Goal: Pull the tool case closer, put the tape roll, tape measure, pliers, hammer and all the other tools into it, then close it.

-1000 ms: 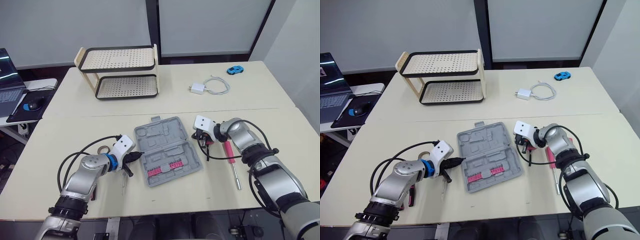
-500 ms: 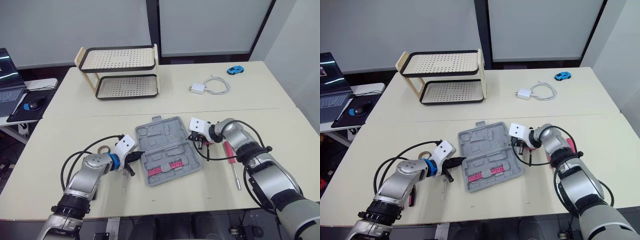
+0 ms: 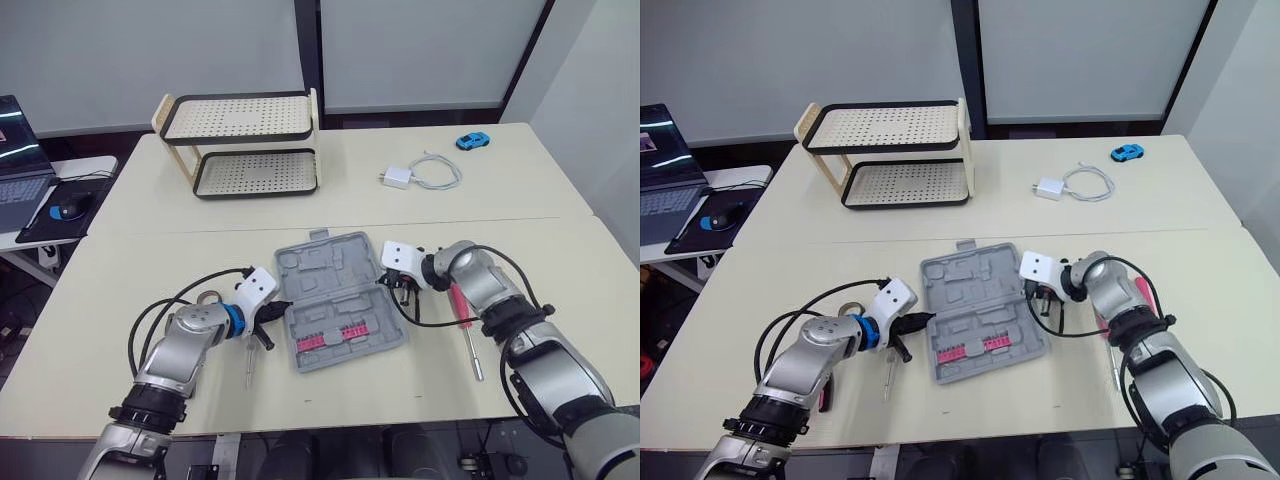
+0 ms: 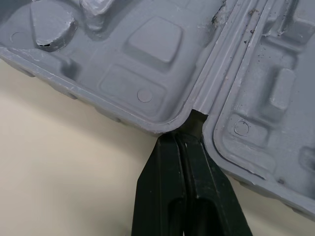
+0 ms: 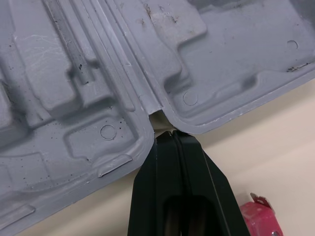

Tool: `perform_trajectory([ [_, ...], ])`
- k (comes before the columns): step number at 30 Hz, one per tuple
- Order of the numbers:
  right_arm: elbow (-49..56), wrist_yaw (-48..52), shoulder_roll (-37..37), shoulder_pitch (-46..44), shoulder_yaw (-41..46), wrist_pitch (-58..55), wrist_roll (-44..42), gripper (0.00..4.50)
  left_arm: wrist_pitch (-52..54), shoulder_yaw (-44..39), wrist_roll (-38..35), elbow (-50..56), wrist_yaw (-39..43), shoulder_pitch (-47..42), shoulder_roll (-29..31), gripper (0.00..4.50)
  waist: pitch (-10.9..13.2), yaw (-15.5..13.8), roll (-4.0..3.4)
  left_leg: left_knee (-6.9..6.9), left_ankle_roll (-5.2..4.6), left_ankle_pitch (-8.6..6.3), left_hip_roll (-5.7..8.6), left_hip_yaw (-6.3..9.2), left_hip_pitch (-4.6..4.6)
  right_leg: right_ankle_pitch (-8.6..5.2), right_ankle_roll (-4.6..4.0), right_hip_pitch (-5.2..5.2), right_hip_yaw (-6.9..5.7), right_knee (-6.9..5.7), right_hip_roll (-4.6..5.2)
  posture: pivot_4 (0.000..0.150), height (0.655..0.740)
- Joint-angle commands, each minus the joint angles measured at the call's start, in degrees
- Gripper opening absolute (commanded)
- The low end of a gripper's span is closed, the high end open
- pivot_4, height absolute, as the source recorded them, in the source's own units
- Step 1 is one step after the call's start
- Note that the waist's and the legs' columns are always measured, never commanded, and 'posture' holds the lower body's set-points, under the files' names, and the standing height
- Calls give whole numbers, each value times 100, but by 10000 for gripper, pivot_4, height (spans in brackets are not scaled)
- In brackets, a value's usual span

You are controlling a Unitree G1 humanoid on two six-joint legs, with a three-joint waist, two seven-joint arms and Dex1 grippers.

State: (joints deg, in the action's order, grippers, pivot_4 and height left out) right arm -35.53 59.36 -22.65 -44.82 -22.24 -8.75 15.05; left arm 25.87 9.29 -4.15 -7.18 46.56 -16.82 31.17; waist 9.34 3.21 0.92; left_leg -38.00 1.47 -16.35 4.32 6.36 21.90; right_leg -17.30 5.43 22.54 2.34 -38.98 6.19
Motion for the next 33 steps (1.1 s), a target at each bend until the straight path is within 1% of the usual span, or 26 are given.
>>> perform_trajectory([
  [1, 655, 166, 31, 205, -137, -238, -24, 0, -10, 236, -57, 274, 249, -94, -62, 232, -1, -5, 0, 0, 0, 0, 0, 1, 0, 0, 0, -1, 0, 0, 0, 1500, 7400],
  [9, 1859, 154, -135, 804, -109, -1101, -86, 0, 39, 344, -24, 357, 507, -94, 57, 232, -2, -29, 1, 1, 0, -1, 0, 1, 0, 0, 0, -2, -1, 1, 0, 1500, 7400],
  [14, 2843, 130, -254, 1274, -83, -1784, -145, 0, 56, 406, 2, 420, 574, -110, 58, 232, -2, -62, 2, 1, -1, -1, 0, 3, 1, 0, 0, -3, -2, 2, 0, 1500, 7400],
  [20, 3710, 75, -383, 1706, -55, -2438, -196, 0, 167, 501, -32, 684, 716, 101, 157, 232, -2, -70, 2, 2, -2, -2, 0, 1, 0, 0, 0, -2, 0, 2, -1, 1500, 7400],
  [33, 4791, -20, -550, 2268, -118, -3293, -365, 0, 547, 645, -91, 1383, 794, 602, 247, 232, -2, -120, 2, 2, -4, -3, 0, 2, 0, 0, 0, -6, 0, 4, 0, 1500, 7400],
])
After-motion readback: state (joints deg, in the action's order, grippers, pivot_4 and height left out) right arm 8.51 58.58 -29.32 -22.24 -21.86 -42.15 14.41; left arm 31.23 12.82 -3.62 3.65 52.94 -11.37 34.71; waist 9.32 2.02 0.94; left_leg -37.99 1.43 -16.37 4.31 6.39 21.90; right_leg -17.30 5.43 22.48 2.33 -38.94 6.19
